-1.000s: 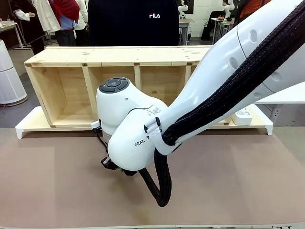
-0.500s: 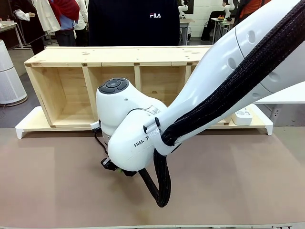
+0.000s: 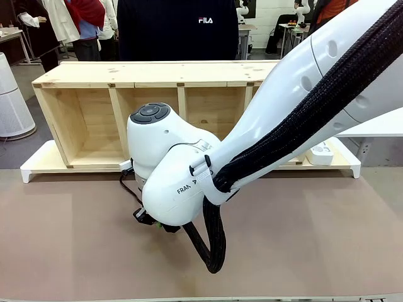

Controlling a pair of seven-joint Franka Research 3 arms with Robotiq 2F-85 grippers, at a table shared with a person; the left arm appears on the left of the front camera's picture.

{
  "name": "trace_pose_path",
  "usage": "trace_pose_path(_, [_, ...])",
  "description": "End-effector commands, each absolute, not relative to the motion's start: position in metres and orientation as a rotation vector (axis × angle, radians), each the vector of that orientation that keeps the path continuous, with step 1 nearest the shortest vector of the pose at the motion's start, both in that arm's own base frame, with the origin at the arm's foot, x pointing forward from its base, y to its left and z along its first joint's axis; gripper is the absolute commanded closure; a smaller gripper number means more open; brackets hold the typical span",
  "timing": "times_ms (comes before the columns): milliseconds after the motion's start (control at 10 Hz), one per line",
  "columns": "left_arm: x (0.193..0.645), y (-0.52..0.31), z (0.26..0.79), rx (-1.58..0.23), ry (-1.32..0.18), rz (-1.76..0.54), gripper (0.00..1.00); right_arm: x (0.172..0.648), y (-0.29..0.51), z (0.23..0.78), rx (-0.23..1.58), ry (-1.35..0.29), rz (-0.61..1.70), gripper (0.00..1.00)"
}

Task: Perform cable management.
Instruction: Pull the grasped Power Cable to the location of the Power Strip.

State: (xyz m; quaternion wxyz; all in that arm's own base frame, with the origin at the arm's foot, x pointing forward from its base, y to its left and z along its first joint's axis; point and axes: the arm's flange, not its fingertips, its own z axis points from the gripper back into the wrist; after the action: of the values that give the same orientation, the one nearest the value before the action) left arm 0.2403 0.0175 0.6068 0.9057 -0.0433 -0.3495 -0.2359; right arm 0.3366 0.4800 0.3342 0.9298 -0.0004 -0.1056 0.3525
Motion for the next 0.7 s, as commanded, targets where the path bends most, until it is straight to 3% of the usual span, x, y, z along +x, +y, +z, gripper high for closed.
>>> trace_pose_path(0, [0.24, 0.018, 0.607, -0.096, -0.724, -0.487, 0.0, 0.338, 0.482, 0.334, 0.001, -0.216, 0.727, 1.0])
trace_pose_path(300, [0.24, 0.018, 0.607, -0.096, -0.724, -0.487, 0.0, 0.338, 0.482, 0.334, 0.001, -0.216, 0.727, 1.0])
trace_pose_path(400, [0.24, 0.018, 0.607, -0.096, -0.724, -0.487, 0.0, 0.337, 0.48, 0.334, -0.001, -0.216, 0.722, 0.84])
trace_pose_path(600, [0.24, 0.018, 0.607, -0.096, -0.724, -0.487, 0.0, 0.307, 0.453, 0.34, 0.028, -0.262, 0.676, 0.84])
